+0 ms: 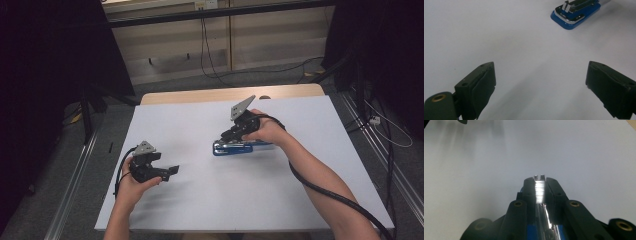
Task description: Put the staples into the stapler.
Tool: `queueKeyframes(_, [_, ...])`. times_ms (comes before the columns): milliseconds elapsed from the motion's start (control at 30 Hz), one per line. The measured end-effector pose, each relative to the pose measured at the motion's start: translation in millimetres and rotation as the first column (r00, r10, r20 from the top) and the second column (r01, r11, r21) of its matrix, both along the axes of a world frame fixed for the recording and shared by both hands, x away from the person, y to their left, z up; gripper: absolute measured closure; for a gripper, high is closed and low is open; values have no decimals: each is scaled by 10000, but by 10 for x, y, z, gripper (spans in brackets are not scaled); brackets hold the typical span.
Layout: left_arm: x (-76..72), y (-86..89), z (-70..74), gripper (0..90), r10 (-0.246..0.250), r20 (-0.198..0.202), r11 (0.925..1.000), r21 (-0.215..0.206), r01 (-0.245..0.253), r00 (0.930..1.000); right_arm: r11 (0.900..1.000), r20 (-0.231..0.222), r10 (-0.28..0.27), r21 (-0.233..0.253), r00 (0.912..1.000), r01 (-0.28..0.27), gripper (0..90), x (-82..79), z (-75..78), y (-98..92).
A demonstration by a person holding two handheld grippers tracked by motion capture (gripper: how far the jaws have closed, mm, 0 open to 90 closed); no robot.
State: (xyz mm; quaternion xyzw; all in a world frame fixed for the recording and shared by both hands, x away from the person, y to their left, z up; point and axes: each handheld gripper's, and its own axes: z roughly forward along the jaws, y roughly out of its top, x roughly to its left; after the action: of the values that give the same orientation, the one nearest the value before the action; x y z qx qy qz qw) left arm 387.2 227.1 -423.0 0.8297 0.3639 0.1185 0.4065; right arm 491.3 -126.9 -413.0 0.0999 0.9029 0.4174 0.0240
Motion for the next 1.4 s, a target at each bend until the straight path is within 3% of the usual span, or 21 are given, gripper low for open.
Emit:
queueKeyframes(433, [2,10,-13,95,39,-45,10000,-34,-39,10000,9997,5,214,-103,9998,-214,792,59,-91,26])
queueKeyframes(1400, [8,13,-29,95,52,-117,10000,-1,-52,9999,9976,269,631,-287,9976,-623,792,90,-133,77])
